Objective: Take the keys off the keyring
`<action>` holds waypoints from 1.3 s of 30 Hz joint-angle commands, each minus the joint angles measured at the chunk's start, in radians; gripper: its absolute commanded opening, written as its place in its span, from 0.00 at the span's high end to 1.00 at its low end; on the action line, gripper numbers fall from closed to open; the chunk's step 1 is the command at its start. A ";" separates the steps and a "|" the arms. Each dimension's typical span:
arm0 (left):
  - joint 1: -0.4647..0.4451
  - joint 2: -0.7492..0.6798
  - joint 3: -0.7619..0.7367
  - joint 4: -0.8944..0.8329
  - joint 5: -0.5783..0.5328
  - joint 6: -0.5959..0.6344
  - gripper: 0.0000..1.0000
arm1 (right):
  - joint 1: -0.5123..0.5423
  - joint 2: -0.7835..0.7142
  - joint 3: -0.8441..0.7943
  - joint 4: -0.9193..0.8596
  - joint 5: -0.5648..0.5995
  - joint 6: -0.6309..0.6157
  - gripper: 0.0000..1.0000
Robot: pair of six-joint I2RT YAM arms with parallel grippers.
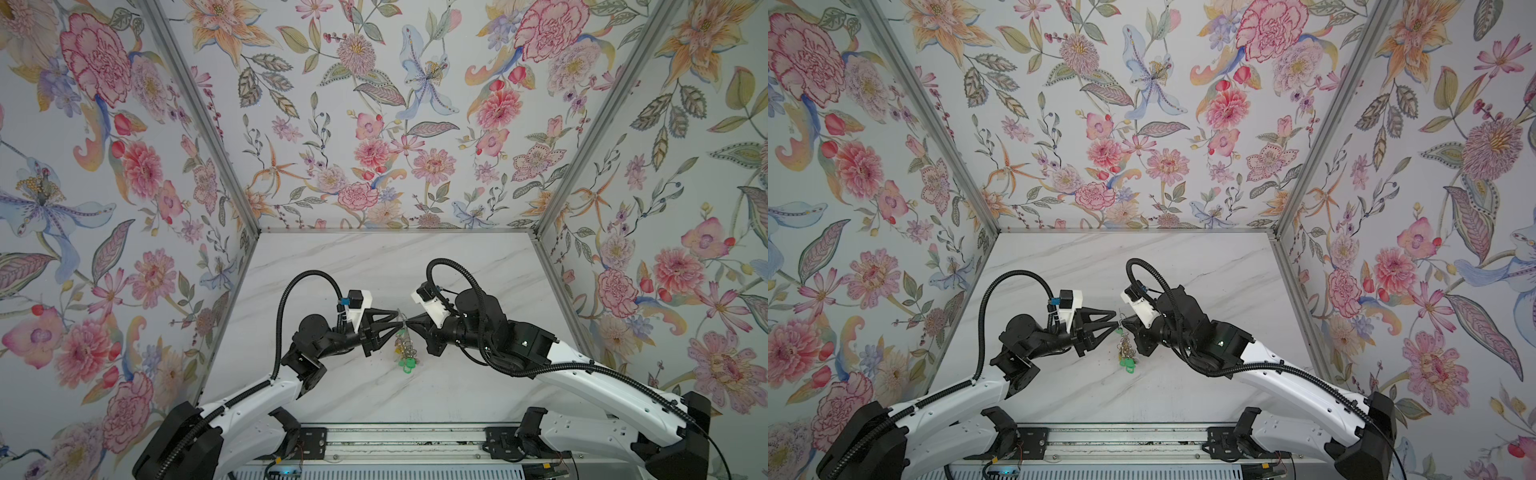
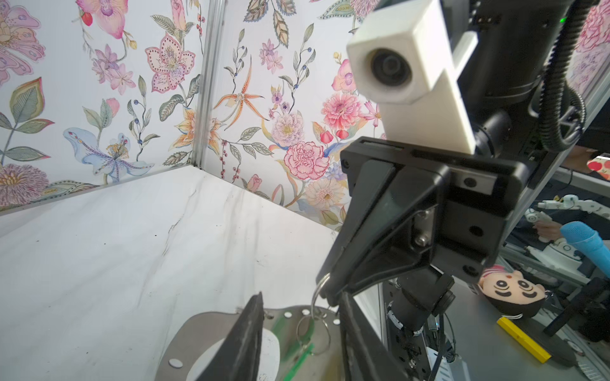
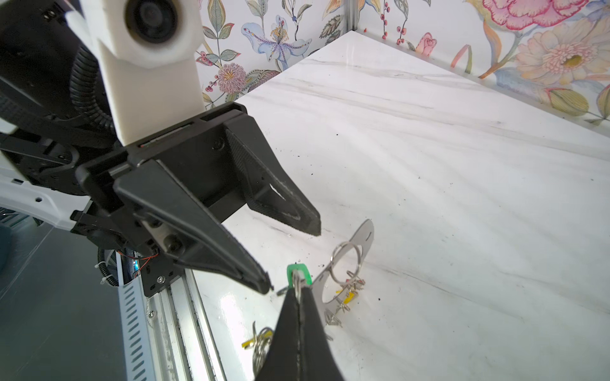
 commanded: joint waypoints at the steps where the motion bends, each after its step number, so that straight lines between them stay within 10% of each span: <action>1: 0.003 -0.004 -0.016 0.043 0.017 0.002 0.65 | -0.003 -0.010 0.005 0.080 -0.042 0.009 1.00; 26: 0.003 0.053 -0.018 0.168 0.125 -0.061 0.59 | -0.035 0.012 -0.032 0.171 -0.185 0.012 1.00; 39: 0.003 0.046 0.008 0.133 0.128 -0.045 0.86 | -0.107 -0.024 -0.049 0.148 -0.257 0.016 1.00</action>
